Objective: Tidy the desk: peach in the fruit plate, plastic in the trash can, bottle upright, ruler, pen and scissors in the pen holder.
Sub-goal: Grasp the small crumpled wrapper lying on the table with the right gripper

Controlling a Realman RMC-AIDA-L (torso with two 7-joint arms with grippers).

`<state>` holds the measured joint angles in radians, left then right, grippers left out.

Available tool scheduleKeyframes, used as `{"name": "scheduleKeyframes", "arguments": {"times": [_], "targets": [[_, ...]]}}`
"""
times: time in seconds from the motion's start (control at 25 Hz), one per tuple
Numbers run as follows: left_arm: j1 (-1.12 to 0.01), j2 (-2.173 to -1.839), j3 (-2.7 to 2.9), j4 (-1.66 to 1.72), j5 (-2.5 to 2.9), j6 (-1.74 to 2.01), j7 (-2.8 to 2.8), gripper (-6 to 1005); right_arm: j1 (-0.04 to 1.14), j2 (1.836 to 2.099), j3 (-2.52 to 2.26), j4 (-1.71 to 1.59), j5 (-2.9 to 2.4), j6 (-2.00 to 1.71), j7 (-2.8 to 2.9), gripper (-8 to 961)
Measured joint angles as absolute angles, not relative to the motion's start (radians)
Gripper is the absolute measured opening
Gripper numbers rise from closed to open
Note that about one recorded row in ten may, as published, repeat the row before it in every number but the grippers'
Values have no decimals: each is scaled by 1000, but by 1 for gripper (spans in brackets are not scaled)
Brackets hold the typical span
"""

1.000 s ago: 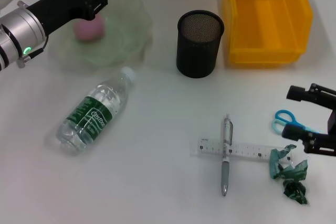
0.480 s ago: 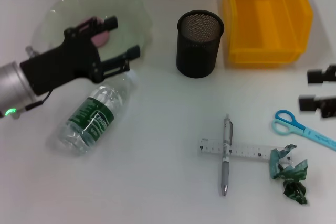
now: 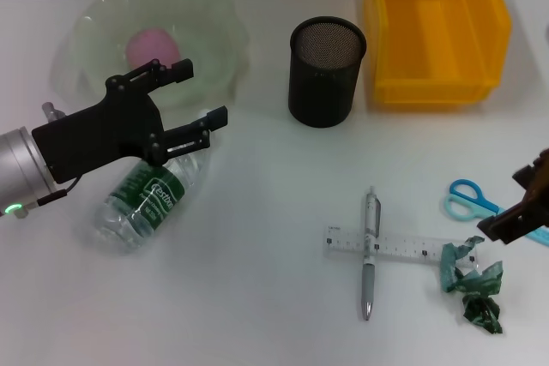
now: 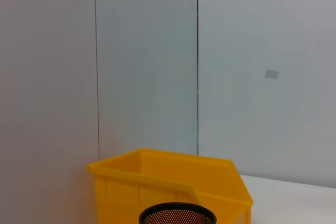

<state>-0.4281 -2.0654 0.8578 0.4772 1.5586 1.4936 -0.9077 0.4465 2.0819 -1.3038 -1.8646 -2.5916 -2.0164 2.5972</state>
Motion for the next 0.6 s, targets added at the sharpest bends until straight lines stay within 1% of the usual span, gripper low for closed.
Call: {"name": "scheduleKeyframes", "arguments": {"times": [0.24,0.6], "targets": [[-434,-2065,859,470,1559,1481,-908,812,425,2089,-1445,-1871,-2614,-1985,2872,833],[-435,-2065,859,477,1569,1480,-908,812,369,2092,-1530,-1855,-2658,-1949,2945,831]]}}
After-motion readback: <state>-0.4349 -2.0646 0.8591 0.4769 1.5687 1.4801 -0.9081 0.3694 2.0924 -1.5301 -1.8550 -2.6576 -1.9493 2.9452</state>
